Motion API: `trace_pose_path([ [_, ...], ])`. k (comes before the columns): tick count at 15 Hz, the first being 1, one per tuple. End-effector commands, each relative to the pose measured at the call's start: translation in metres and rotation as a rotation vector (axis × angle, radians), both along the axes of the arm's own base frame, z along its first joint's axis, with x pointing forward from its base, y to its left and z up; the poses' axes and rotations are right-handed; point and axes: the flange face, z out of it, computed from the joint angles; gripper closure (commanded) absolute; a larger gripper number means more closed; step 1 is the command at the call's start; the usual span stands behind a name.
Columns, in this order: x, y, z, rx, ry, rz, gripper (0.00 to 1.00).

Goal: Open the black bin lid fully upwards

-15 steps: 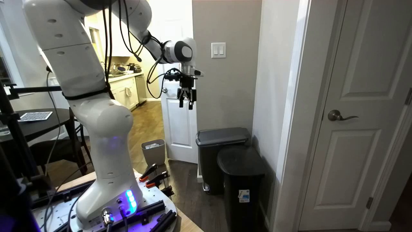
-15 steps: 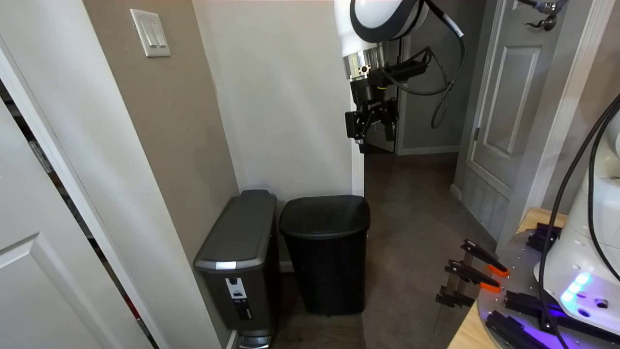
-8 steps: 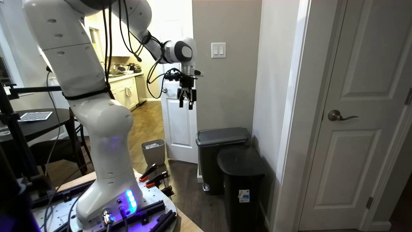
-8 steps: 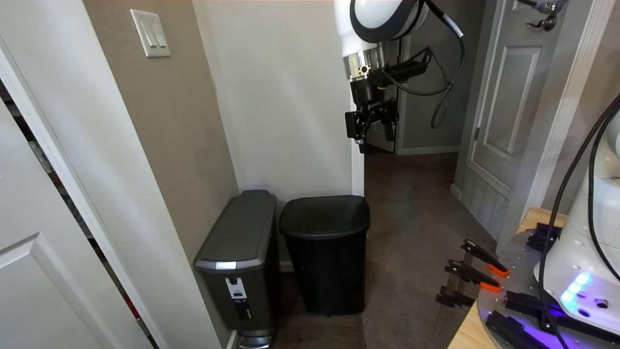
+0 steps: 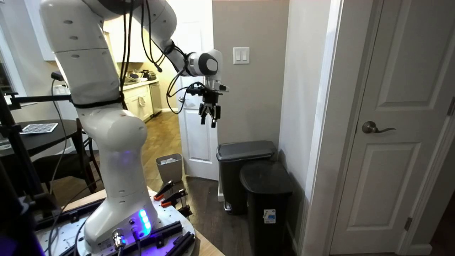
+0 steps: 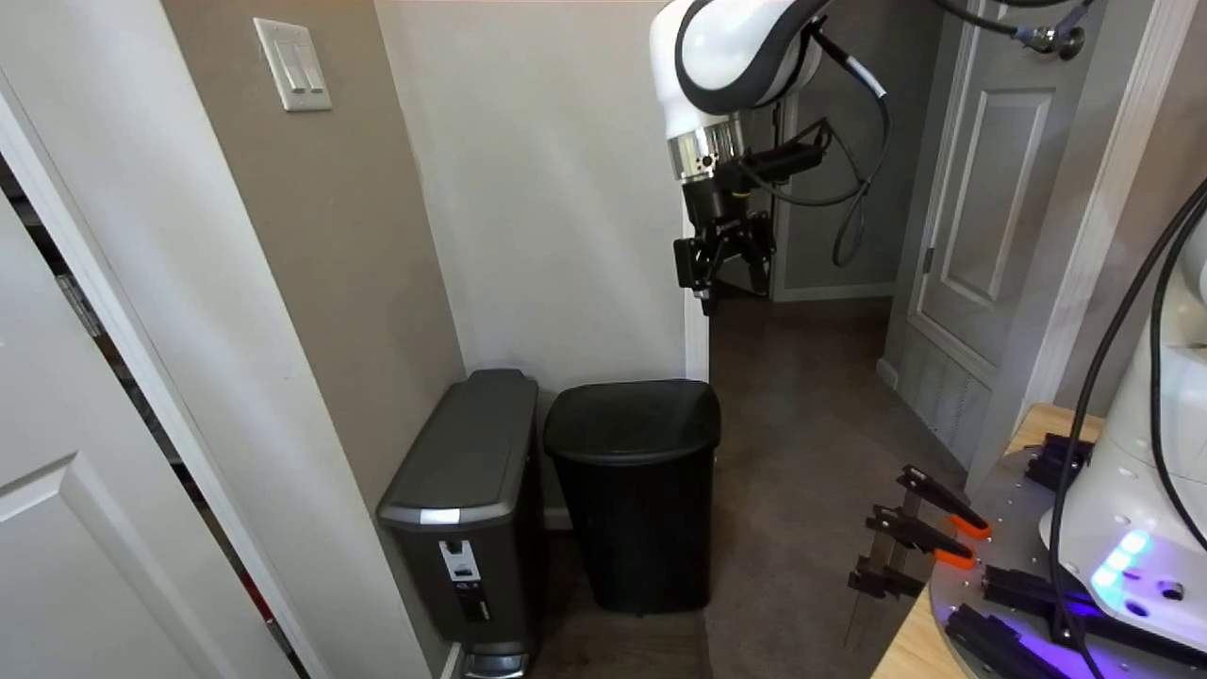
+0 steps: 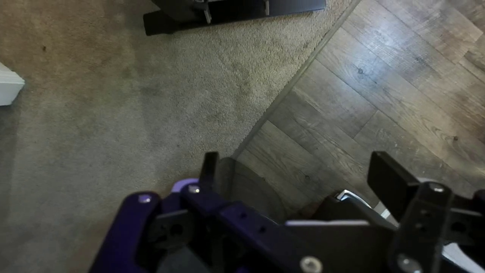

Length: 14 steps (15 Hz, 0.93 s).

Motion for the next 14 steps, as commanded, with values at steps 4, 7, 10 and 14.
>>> trace_pose_path([
  [4,0.090,-0.029,-0.100,0.051,0.023,0.036,0.00],
  [7,0.133,-0.031,-0.142,0.072,0.039,0.060,0.00],
  [10,0.169,-0.018,-0.174,0.098,0.070,0.098,0.00],
  [14,0.203,0.008,-0.198,0.112,0.096,0.149,0.00],
])
